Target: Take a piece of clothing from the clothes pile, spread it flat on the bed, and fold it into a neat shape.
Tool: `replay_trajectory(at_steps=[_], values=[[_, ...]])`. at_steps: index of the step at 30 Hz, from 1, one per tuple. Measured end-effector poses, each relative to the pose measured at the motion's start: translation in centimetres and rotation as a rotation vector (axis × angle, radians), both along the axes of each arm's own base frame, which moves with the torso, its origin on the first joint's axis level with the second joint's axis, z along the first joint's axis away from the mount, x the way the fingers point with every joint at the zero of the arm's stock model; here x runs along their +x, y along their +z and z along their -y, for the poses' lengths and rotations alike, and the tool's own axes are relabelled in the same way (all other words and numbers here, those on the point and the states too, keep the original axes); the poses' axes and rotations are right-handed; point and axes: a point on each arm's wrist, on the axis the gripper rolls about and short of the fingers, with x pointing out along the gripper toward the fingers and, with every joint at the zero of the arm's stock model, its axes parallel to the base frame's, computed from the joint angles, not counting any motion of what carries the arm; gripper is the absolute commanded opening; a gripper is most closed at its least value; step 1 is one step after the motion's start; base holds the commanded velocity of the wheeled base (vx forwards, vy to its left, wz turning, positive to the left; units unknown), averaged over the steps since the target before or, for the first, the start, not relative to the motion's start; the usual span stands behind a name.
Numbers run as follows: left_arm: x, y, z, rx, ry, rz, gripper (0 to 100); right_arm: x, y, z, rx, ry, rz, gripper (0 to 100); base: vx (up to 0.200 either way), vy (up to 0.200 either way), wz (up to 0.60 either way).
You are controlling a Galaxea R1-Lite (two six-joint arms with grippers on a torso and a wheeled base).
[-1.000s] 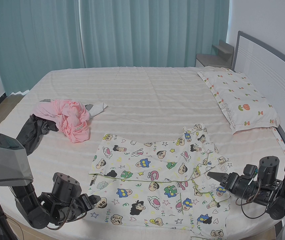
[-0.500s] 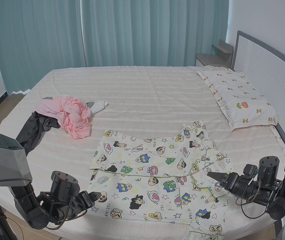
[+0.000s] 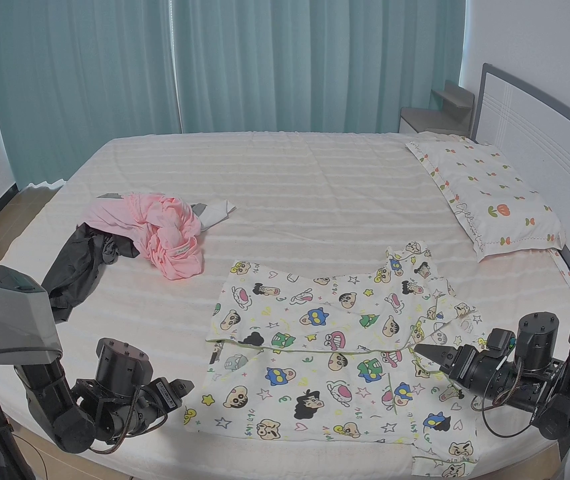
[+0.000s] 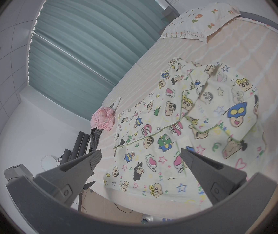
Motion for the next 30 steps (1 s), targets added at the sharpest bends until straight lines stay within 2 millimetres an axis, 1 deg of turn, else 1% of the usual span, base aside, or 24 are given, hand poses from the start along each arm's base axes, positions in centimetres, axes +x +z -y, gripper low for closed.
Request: replay_trajectory(at_steps=[2,6,12,19,24,30], values=[[0.1,-0.1,0.0,0.001,0.000,-0.002,100,0.0,0.0,0.0,0.000,0.000,0.000,100,0.000,0.000,0.00],[0.6,-0.8,0.9,0.010,-0.021,-0.010,100,0.0,0.0,0.0,-0.001,0.000,-0.002,100,0.000,0.000,0.00],[1.3,-1.5,3.7,0.013,-0.098,0.010,100,0.0,-0.1,0.0,-0.001,-0.001,-0.003,100,0.000,0.000,0.00],[0.9,-2.6,7.0,0.028,-0.205,0.010,100,0.0,-0.1,-0.1,-0.002,0.003,-0.006,100,0.000,0.000,0.00],[1.5,-3.1,7.7,0.028,-0.215,0.014,100,0.0,-0.2,-0.1,-0.003,0.005,-0.008,100,0.000,0.000,0.00],[2.7,-3.6,8.7,0.044,-0.216,-0.015,100,0.0,-0.2,-0.1,-0.003,0.004,-0.009,100,0.000,0.000,0.00]])
